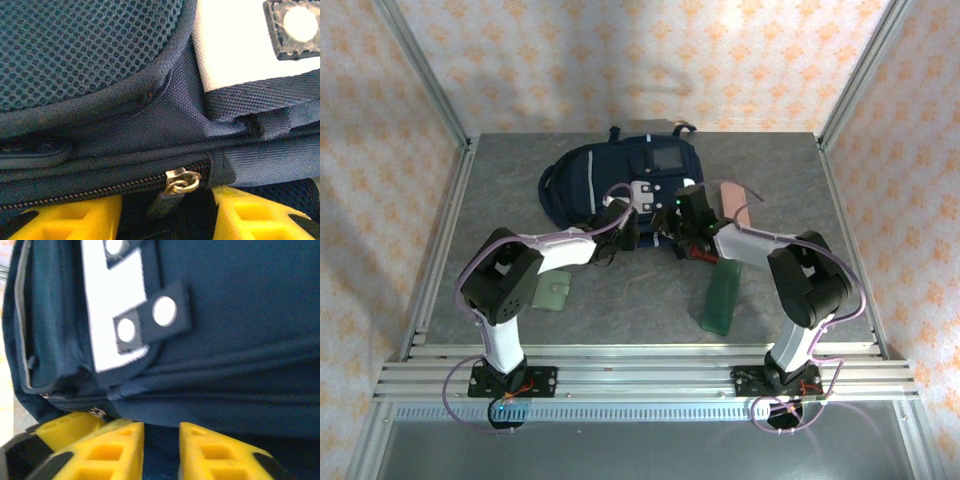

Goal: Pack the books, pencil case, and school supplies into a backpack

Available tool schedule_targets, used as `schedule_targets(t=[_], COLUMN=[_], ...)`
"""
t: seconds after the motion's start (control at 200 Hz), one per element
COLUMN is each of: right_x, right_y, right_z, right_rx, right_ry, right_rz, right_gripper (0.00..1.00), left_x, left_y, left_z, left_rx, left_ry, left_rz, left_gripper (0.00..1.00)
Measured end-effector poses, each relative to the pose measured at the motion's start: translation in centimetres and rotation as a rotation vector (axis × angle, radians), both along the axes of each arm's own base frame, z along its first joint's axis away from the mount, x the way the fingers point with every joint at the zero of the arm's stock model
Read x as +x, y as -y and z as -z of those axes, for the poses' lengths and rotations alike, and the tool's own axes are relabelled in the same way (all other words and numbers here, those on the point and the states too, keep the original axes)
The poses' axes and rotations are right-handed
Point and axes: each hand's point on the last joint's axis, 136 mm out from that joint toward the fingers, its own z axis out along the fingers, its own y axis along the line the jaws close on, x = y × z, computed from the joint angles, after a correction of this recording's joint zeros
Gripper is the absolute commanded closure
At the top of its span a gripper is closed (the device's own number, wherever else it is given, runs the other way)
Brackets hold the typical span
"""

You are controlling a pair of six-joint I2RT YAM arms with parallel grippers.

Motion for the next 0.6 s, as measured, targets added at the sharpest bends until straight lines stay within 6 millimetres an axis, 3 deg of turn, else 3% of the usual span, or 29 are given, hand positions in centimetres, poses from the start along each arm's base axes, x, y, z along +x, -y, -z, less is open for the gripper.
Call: schedule_targets(t=[0.22,0.29,0.39,0.601], right_x=[-1.0,-0.8,-1.0,-0.9], right_y=[1.8,2.1,2.3,2.5], right_z=[3.7,4.5,5.2,5.4], right_rx=[-0.030,-0.031,-0.019,-0.004], right_ry=[-0.068,-0.080,-0.081,-0.067], right_rz=[0.048,0.068,0.082,0.103], right_gripper=[0.92,0.93,0.94,0.95], left_x=[1.4,1.8,2.4,3.4], left_y=[0.3,0.5,1.1,1.8], left_z=[0.3,0.5,0.6,0.5], left_rx=[0.010,0.010,0.000,-0.008], left_ry=[0.033,0.035,0.040,0.049], left_rz=[-0.020,-0.021,-0.013,-0.008], left_gripper=[0.53,0.61,1.00,1.00])
